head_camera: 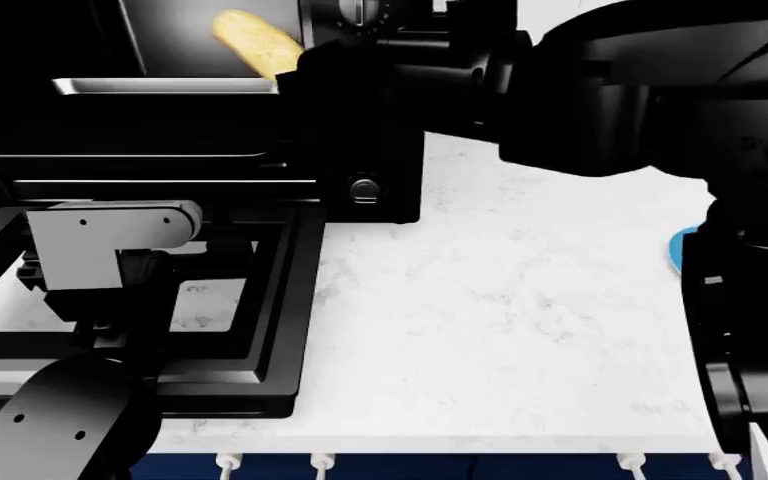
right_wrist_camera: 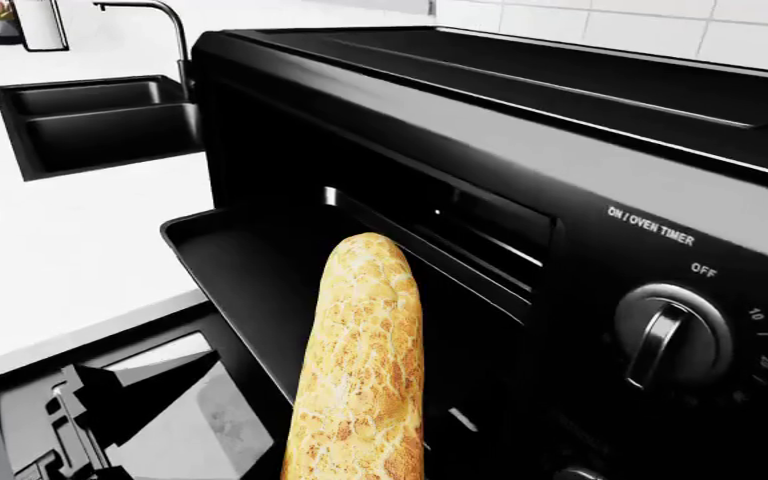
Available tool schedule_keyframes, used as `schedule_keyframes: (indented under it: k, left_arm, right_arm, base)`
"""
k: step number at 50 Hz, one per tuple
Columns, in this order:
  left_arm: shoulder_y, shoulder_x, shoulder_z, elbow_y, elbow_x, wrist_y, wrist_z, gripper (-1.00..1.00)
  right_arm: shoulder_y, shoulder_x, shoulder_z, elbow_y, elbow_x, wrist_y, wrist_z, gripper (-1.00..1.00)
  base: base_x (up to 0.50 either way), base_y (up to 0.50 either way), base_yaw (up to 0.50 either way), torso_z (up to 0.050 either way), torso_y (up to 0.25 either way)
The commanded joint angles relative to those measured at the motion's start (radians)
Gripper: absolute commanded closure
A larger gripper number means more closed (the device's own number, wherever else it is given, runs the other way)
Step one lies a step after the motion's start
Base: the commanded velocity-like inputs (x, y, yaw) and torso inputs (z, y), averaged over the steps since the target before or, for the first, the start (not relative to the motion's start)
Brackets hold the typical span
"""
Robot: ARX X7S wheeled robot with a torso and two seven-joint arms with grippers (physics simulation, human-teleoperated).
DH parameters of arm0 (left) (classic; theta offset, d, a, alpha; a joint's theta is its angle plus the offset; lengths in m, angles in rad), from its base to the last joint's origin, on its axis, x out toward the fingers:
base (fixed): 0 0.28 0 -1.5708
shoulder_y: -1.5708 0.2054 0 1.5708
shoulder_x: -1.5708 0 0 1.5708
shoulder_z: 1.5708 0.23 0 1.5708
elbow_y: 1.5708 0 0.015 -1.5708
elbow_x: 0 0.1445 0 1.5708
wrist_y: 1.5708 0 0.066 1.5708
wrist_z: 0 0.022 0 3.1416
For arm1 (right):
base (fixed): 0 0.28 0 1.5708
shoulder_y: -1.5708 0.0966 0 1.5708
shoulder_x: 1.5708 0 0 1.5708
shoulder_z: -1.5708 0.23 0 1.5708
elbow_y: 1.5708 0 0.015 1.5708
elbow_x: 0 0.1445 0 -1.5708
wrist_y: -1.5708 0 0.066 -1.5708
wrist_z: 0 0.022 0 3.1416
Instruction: Place the baguette on the tray of the toaster oven.
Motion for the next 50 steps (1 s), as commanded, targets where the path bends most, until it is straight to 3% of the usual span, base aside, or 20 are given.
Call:
schedule_keyframes:
  k: [1,16,38,46,50]
  left_arm:
    - [0.060,0.017,-0.012,-0.049,-0.039,-0.037,0.035,-1.00]
    - [0.073,0.012,-0.015,-0.051,-0.049,-0.024,0.036,-1.00]
    - [0.087,0.006,-0.008,-0.069,-0.053,0.000,0.035,-1.00]
    - [0.089,0.004,-0.006,-0.066,-0.058,-0.003,0.033,-1.00]
    - [0.094,0.005,-0.003,-0.061,-0.062,-0.005,0.031,-1.00]
  right_arm:
    - [0.051,-0.054,-0.058,0.077,-0.104,-0.063,-0.137,1.00]
    - [0.103,-0.141,-0.197,0.294,-0.235,-0.207,-0.365,1.00]
    - [0.157,-0.241,-0.328,0.514,-0.322,-0.364,-0.526,1.00]
    - [0.244,-0.247,-0.562,0.658,-0.146,-0.535,-0.548,1.00]
    - [0.302,-0.247,-0.773,0.728,0.017,-0.663,-0.552,1.00]
  base:
    - [0.00,0.00,0.00,-0.010,0.000]
    - [0.00,0.00,0.00,-0.003,0.000]
    - [0.00,0.00,0.00,-0.003,0.000]
    - [0.00,0.00,0.00,-0.003,0.000]
    - [0.00,0.00,0.00,-0.005,0.000]
